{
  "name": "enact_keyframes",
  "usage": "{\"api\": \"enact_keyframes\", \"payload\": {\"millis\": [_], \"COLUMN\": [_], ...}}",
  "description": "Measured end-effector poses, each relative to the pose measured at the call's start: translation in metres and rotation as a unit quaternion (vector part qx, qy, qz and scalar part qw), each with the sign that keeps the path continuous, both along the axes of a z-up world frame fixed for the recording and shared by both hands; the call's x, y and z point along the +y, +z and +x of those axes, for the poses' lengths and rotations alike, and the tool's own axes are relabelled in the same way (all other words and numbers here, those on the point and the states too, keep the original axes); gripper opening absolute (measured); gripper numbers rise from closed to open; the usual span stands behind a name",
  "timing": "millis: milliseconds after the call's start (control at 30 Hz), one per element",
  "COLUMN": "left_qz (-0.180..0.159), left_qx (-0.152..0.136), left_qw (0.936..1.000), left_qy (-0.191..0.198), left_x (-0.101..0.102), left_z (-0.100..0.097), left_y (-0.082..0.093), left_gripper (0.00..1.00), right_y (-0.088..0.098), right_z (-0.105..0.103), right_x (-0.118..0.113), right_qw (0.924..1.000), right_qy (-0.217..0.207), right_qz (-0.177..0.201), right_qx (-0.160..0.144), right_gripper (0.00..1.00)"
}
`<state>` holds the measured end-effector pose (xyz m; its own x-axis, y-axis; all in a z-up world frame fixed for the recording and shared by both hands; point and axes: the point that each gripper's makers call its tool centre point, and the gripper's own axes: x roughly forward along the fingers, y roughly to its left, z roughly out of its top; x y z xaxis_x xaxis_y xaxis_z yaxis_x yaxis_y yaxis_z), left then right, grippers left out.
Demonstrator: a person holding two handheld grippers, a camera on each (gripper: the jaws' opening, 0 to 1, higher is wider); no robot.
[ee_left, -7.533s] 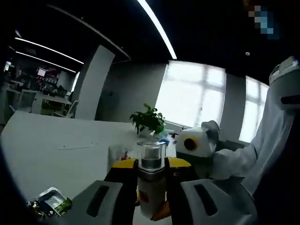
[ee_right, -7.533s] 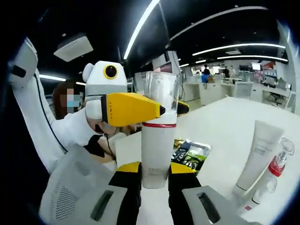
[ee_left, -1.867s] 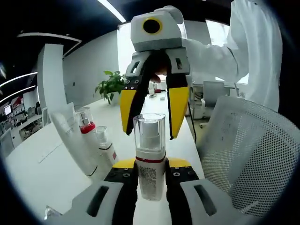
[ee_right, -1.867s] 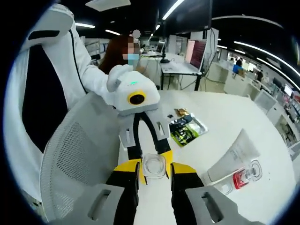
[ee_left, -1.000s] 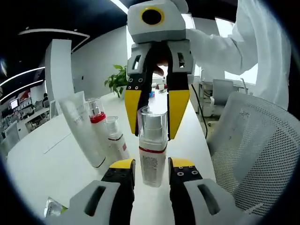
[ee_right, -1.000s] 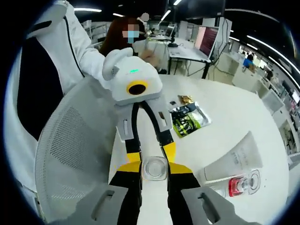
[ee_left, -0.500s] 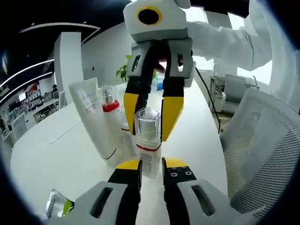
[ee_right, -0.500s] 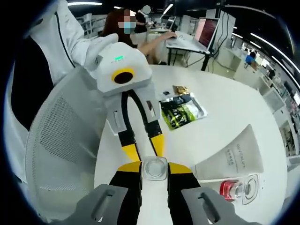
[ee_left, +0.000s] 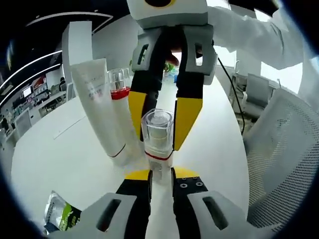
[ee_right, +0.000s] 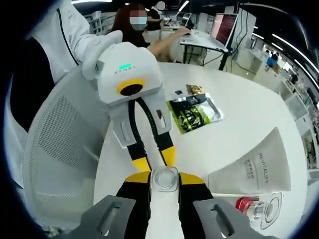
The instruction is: Arrange the skincare products in the storage area until every visible bottle or jar stands upright without overlapping.
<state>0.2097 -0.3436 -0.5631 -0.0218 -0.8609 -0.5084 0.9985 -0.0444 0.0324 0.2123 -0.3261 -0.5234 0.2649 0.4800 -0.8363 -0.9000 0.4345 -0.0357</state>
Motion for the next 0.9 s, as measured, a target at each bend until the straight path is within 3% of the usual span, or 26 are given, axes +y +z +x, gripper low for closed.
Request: {"api": "enact_keyframes", "payload": {"millis": [200,333,467,633,900], "left_qz": [0.008,0.012,0.016,0.021,0.031], "left_qx": [0.002,0.004,0.003,0.005,0.014], "left_qw": [1.0000,0.9999,0.9998,0.9997,0.9989], "left_qy": [0.005,0.007,0.010,0.015,0.032], "left_x": [0.002,0.001,0.000,0.000,0.001], "left_z": [0.003,0.002,0.003,0.004,0.005], "left_y": [-0.004,-0.006,-0.008,-0.010,-0.015], "left_gripper": [0.10,0.10,0.10,0.10,0.10], "right_y": [0.001,0.002,0.002,0.010,0.042], "right_z": [0.003,0.003,0.004,0.005,-0.001], "right_x": [-0.003,-0.001,-0.004,-0.009,-0.037], "right_qw": [1.0000,0.9999,1.0000,0.9996,0.9946], "right_qy": [0.002,0.001,-0.002,-0.016,-0.074], "right_qz": [0.003,0.011,0.009,0.013,0.029], "right_qx": [0.004,0.005,0.001,-0.017,-0.067], "right_gripper": [0.12,0.22,0.20,0.22,0.18]}}
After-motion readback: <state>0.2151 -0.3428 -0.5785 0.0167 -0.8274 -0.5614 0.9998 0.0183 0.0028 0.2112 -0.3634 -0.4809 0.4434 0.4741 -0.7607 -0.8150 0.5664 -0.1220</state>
